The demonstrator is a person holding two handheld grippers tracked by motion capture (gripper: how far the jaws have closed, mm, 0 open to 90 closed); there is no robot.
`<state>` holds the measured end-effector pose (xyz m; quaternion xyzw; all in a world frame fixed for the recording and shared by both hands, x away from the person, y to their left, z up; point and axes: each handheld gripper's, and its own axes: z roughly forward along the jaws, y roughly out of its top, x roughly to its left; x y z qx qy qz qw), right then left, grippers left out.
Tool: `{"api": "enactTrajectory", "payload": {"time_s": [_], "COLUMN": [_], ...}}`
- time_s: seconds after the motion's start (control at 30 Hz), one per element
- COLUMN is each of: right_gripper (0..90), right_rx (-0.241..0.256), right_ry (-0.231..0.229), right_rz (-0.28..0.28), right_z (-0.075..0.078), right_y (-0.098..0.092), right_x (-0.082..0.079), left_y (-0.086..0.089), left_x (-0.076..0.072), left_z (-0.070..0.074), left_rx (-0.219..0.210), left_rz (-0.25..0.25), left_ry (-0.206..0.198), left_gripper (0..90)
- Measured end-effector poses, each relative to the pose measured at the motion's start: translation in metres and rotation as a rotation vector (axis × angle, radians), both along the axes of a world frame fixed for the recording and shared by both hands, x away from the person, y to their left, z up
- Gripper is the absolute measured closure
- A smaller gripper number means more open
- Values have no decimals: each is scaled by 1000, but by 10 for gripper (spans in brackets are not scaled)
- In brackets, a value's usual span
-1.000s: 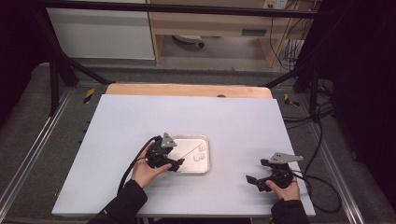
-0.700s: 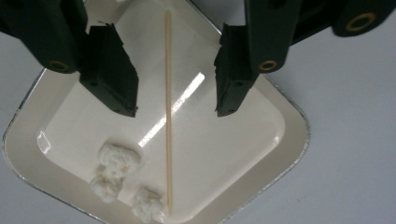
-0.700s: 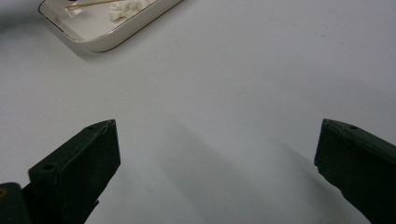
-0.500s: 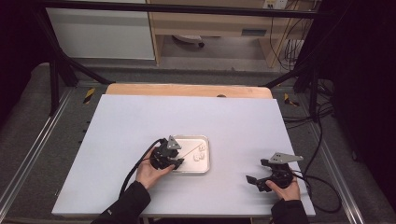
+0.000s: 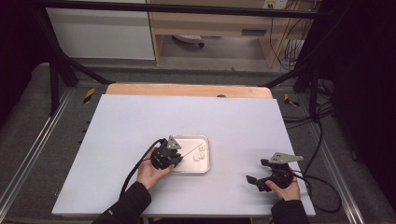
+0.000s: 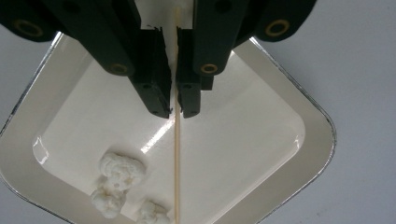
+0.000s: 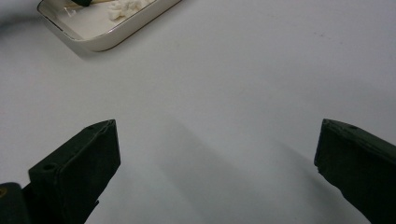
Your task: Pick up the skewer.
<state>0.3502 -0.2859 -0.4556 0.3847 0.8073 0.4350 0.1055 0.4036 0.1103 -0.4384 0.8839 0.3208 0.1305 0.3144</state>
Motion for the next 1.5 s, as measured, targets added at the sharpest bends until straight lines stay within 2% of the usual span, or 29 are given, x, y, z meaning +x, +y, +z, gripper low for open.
{"api": "enactTrajectory", "payload": {"time_s": [0.07,0.23,0.7,0.97,1.03,1.33,1.43,1.5], "right_gripper": [8,8,8,8,9,7,7,7], "right_rx": [0,-4,-4,-6,-9,-28,-55,-57], "right_ry": [0,-2,-4,-4,-4,-27,-47,-54], "right_rz": [0,3,4,4,6,19,15,14], "right_z": [0,0,0,0,1,3,5,6], "right_y": [0,1,1,2,2,8,14,16], "right_x": [0,0,0,0,0,0,0,0], "left_y": [0,0,3,9,11,16,19,21], "left_x": [0,-1,-2,-4,-4,-9,-11,-13], "left_z": [0,0,-2,6,9,17,20,22], "left_rx": [4,4,-29,-67,-83,-97,-103,-105], "left_rz": [3,8,13,19,17,6,2,0], "left_ry": [-1,-1,-8,-34,-30,-29,-28,-29], "left_gripper": [876,879,890,891,891,891,890,891]}}
